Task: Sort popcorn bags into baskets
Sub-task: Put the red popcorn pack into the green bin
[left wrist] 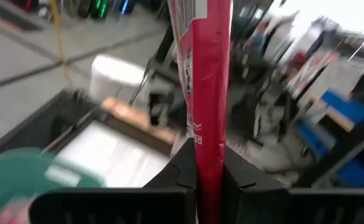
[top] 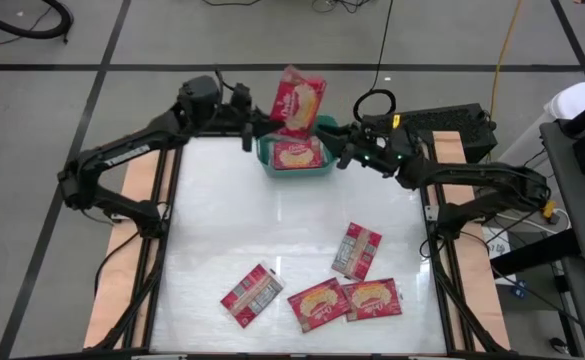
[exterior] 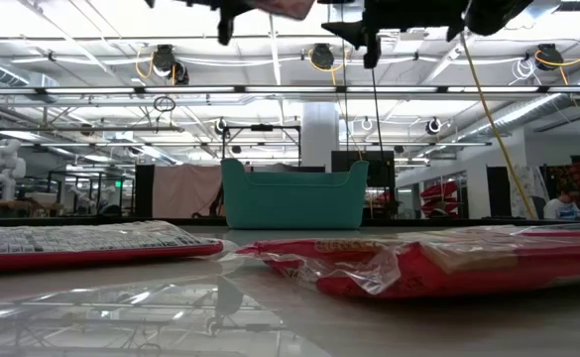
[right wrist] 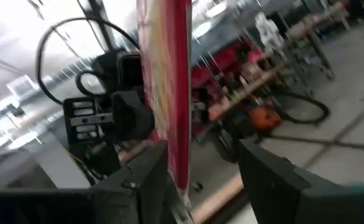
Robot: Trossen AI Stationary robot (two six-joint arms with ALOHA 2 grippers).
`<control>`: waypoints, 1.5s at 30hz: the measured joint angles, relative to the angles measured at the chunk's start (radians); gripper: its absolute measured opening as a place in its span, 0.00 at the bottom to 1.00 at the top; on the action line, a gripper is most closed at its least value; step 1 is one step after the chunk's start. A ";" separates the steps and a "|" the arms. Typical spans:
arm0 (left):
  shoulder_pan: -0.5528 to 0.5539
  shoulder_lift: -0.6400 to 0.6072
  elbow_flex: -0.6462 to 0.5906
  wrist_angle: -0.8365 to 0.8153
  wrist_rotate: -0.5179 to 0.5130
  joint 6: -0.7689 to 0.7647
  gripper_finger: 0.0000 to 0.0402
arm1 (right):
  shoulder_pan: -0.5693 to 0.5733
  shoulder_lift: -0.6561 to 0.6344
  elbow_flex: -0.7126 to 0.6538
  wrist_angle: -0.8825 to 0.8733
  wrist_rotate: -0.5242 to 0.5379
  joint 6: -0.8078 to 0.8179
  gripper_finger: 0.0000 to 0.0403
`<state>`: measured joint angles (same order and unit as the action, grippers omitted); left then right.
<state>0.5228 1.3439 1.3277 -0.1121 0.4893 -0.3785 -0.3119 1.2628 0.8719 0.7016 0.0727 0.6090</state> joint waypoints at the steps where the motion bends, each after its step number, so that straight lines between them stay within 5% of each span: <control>1: 0.007 -0.010 0.000 -0.050 0.008 0.026 0.06 | 0.000 -0.016 0.000 -0.035 0.000 -0.003 0.47; 11: -0.009 -0.045 0.000 -0.526 0.025 0.221 0.07 | -0.001 -0.155 0.177 -0.623 -0.032 -0.104 0.43; 20: -0.102 -0.036 0.000 -0.649 -0.020 0.291 0.08 | -0.011 0.013 0.566 -1.136 -0.241 -0.221 0.43; 32: -0.178 -0.035 -0.008 -0.782 -0.139 0.314 0.08 | -0.017 0.262 0.839 -1.321 -0.420 -0.415 0.43; 45: -0.214 0.023 -0.010 -0.840 -0.184 0.381 0.08 | -0.007 0.399 0.844 -1.267 -0.559 -0.563 0.43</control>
<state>0.3093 1.3669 1.3176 -0.9521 0.3055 0.0020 -0.3191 1.6622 1.7157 -0.5659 -0.4865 0.0458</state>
